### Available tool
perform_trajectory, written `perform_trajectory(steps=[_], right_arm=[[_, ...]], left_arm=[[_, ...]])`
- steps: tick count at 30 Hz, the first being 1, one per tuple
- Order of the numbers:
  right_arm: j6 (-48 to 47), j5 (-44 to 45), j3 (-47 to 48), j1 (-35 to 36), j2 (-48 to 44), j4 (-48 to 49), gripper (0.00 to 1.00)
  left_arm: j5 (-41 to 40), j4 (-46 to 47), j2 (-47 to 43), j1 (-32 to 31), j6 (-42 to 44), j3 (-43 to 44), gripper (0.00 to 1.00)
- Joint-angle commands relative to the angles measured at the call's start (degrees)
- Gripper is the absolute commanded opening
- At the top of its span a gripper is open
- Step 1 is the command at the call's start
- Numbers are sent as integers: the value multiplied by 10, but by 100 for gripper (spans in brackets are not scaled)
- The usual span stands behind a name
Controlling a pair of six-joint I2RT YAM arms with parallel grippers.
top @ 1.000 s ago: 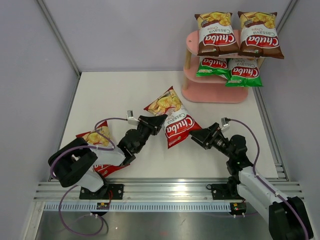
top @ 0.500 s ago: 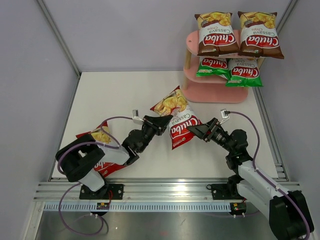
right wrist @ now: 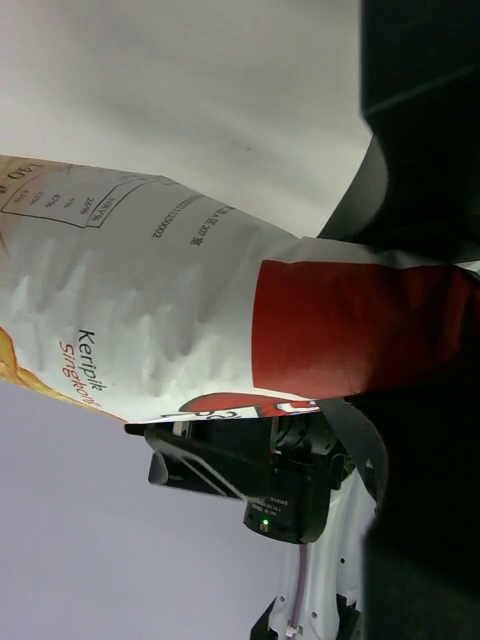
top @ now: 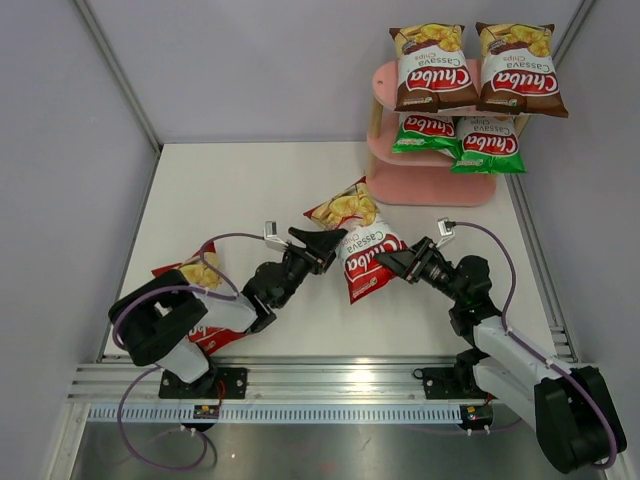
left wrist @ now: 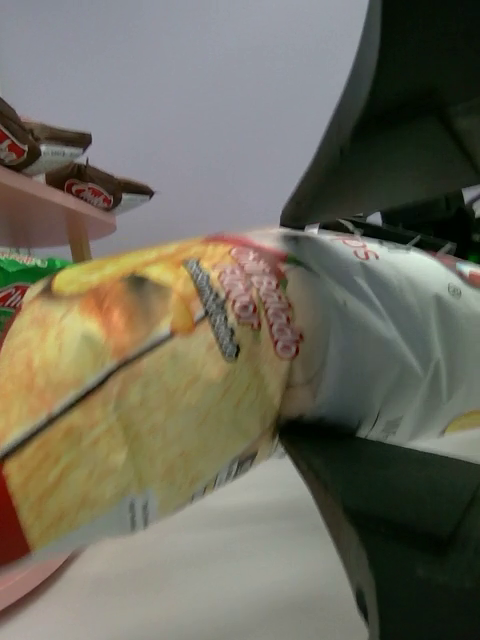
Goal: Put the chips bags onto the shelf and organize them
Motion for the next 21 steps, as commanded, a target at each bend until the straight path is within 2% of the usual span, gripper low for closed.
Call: perform_trajectory(steps=[1, 3, 7, 10, 11, 12, 15, 21], right_arm=[[-37, 42, 9, 5, -19, 26, 39], [-46, 54, 8, 2, -18, 16, 38], [-53, 58, 10, -25, 3, 26, 38], [-42, 38, 15, -69, 58, 63, 38], [-32, 24, 14, -92, 71, 77, 38], [-27, 15, 12, -102, 86, 117, 38], [-17, -8, 17, -142, 132, 158, 37], [-30, -37, 40, -222, 192, 178, 37]], left_arm=[[22, -13, -72, -14, 34, -12, 94], [1, -101, -106, -12, 41, -24, 99], [-57, -260, -207, -9, 78, -46, 99], [-82, -400, -297, -7, 127, -29, 99], [-89, -475, -316, -7, 140, -20, 99], [-105, -506, -357, -7, 152, -14, 99], [-133, -582, -436, -6, 194, -12, 99], [-148, -689, -544, -4, 273, 5, 99]])
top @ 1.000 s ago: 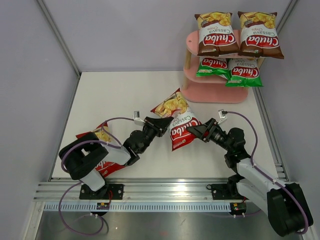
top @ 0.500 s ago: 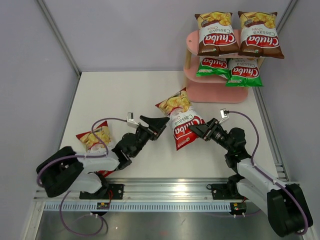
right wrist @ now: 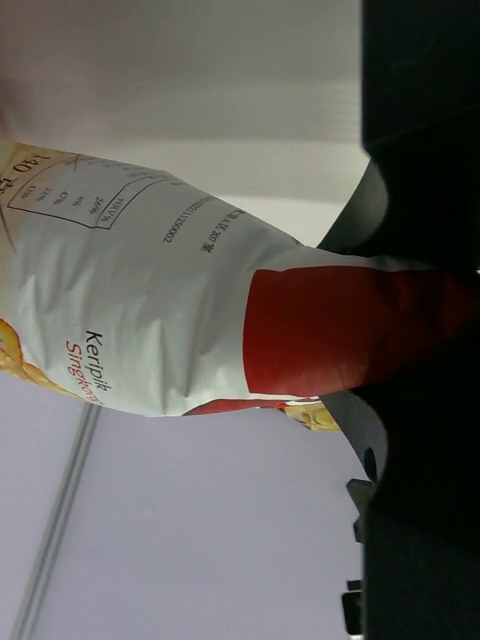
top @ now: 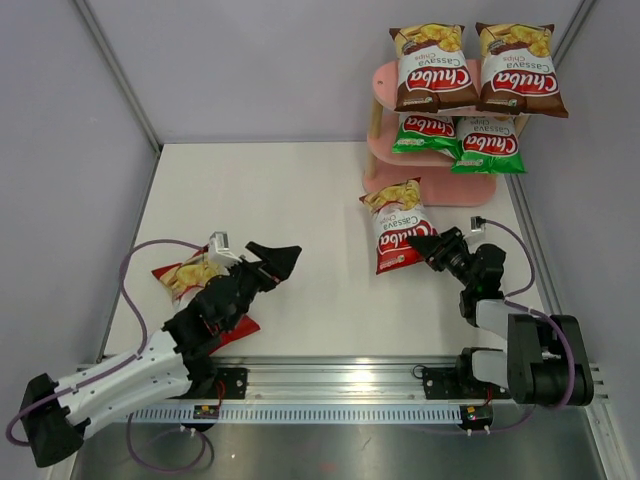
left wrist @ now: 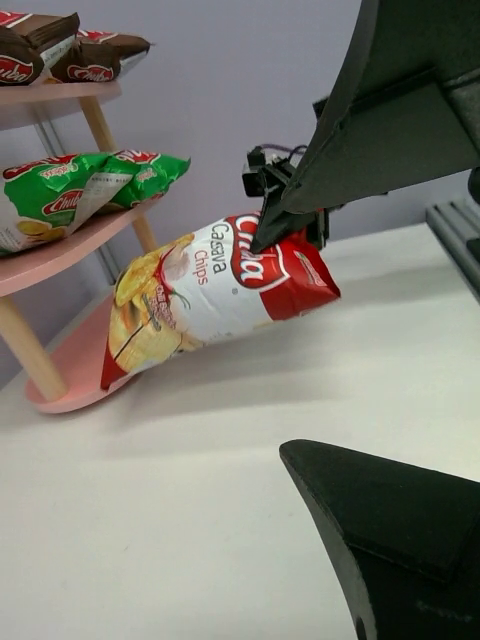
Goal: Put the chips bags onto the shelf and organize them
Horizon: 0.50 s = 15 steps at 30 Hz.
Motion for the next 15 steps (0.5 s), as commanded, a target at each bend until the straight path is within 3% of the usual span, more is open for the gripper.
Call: perform_trajectory(steps=[1, 15], right_arm=[[-18, -28, 44, -48, 21, 82, 37], [70, -84, 147, -183, 248, 267, 38]], left_arm=[[-36, -100, -42, 2, 97, 42, 99], [50, -267, -81, 2, 217, 148, 99]])
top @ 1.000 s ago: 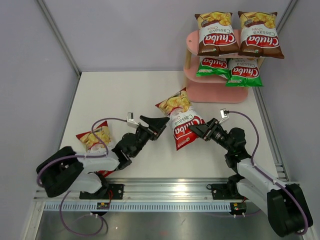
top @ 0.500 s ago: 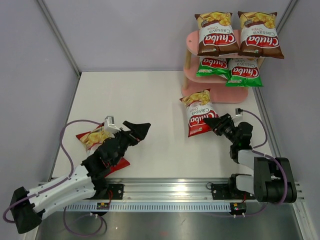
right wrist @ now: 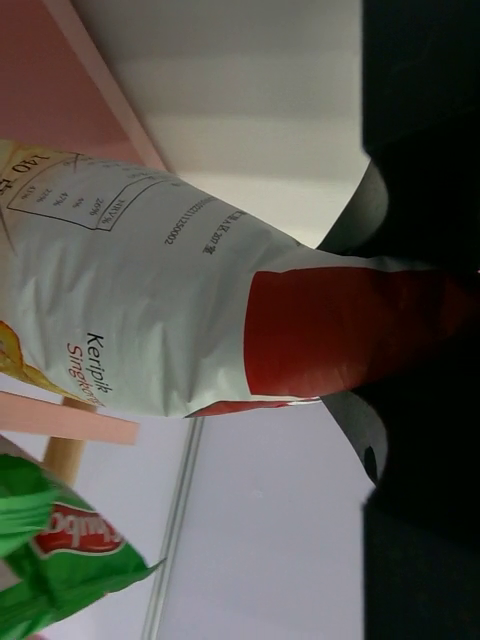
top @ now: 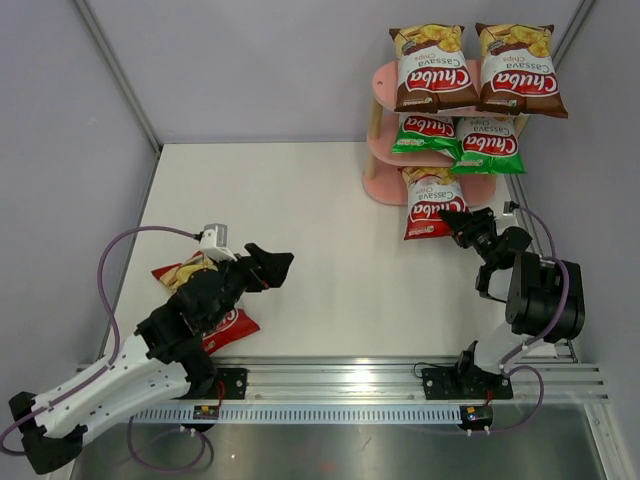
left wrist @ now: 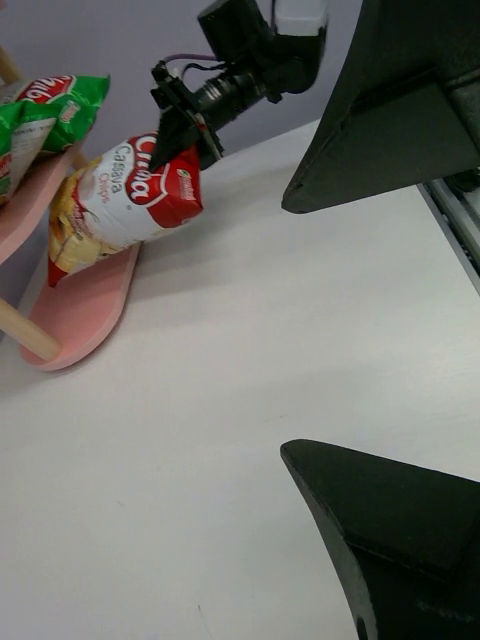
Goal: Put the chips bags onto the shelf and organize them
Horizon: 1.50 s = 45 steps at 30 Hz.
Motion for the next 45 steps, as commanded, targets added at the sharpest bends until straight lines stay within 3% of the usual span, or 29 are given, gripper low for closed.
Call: perform_trajectory(steps=[1, 8, 13, 24, 41, 45], right_arm=[[37, -25, 44, -35, 62, 130, 38], [81, -41, 117, -77, 198, 188, 39], [83, -53, 165, -91, 251, 150, 39], [53, -46, 278, -109, 293, -29, 43], [77, -21, 362, -121, 366, -83, 45], [92, -19, 367, -120, 370, -77, 55]], left_arm=[[35, -45, -19, 2, 50, 36, 99], [54, -147, -42, 2, 98, 101, 99], [46, -198, -61, 2, 131, 134, 99], [26, -237, -86, 2, 148, 141, 99], [8, -256, -90, 2, 150, 145, 99], [1, -260, -85, 2, 151, 145, 99]])
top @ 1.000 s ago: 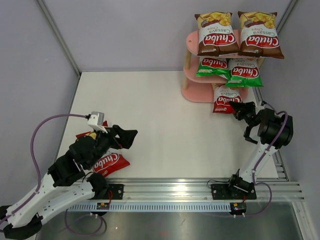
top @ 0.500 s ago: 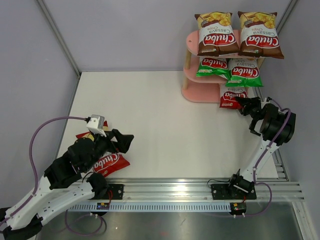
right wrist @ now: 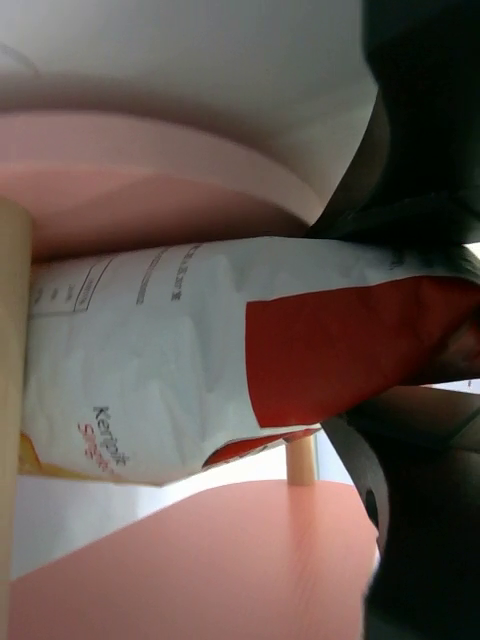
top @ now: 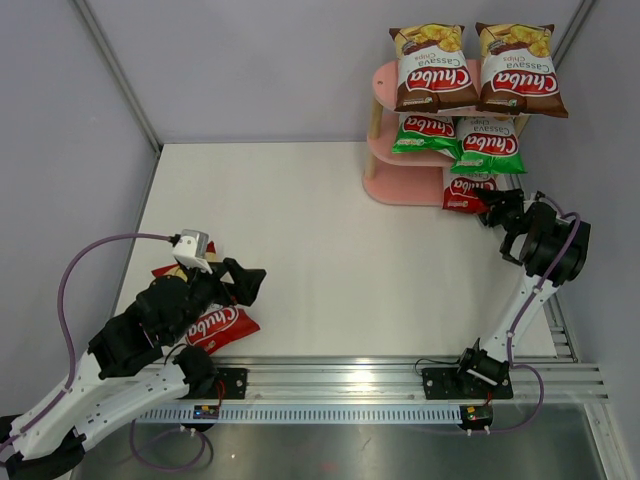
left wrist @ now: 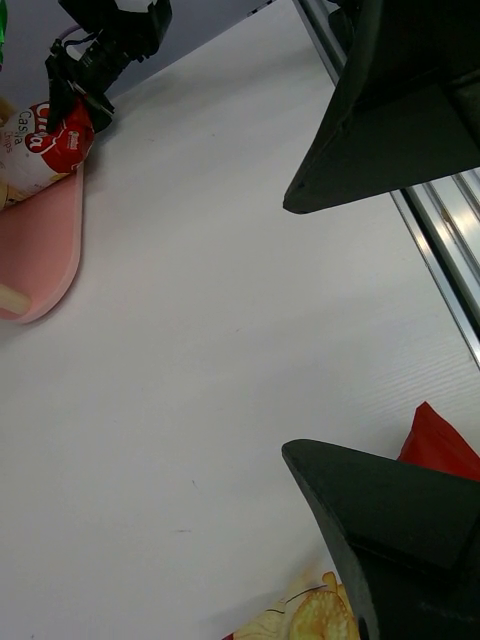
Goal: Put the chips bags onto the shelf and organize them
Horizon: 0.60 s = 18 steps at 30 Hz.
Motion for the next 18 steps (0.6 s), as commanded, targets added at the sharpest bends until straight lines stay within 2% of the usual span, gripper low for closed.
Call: perform_trajectory(steps=[1, 8, 12, 18], right_arm=[[5, 19, 13, -2, 6, -18, 55], [-9, 7, 1, -4, -27, -51, 78], [-22, 9, -24, -9, -54, -69, 99], [-51, 33, -70, -21, -104, -117, 99]], left_arm=[[-21, 2, -1, 1, 9, 19, 99], [-31, -20, 9, 1, 9, 31, 99], [-33, -32, 11, 1, 11, 42, 99], [-51, -60, 27, 1, 9, 56, 99]])
